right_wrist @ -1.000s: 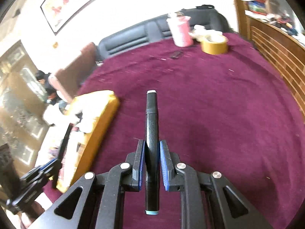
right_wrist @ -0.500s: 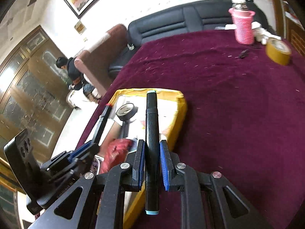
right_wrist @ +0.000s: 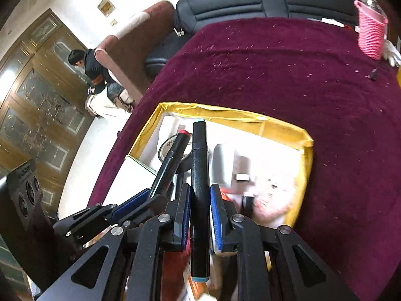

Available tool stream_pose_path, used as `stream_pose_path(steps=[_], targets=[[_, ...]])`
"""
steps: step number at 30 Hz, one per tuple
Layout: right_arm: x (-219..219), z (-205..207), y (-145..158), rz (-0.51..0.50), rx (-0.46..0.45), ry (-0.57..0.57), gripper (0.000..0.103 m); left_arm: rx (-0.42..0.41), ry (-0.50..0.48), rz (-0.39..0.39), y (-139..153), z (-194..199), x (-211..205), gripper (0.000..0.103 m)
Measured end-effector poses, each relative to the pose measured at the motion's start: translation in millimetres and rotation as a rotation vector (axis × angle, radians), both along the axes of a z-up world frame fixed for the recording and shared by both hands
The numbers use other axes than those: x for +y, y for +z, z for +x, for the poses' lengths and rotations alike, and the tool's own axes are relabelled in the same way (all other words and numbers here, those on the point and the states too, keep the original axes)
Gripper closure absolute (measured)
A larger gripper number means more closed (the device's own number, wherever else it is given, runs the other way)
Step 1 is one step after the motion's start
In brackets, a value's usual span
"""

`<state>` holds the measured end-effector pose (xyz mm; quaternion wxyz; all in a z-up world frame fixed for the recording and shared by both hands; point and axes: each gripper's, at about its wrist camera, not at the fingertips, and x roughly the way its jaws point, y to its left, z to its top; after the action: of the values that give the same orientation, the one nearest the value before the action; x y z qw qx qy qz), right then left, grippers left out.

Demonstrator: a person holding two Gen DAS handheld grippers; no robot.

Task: Organize objects
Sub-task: 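Lower both markers into the tray and open both tools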

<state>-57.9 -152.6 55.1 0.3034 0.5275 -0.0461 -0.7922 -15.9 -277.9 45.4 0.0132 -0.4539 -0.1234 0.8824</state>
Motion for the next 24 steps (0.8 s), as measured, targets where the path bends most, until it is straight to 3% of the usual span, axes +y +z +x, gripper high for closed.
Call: stream_pose_path(steps=[18,20,24], targets=[[-12,-22,-32,-0.027,-0.089,-0.024,0.085,0.033,0.027,-0.021,-2,0,3,0.087],[-12,-23,-35,-0.037,-0.102,-0.028,0.083,0.052,0.033,-0.020,2,4,3,0.083],[-9,-25,-39,-0.045,-0.114,-0.044,0.083,0.114,0.072,-0.059,16,18,4,0.050]])
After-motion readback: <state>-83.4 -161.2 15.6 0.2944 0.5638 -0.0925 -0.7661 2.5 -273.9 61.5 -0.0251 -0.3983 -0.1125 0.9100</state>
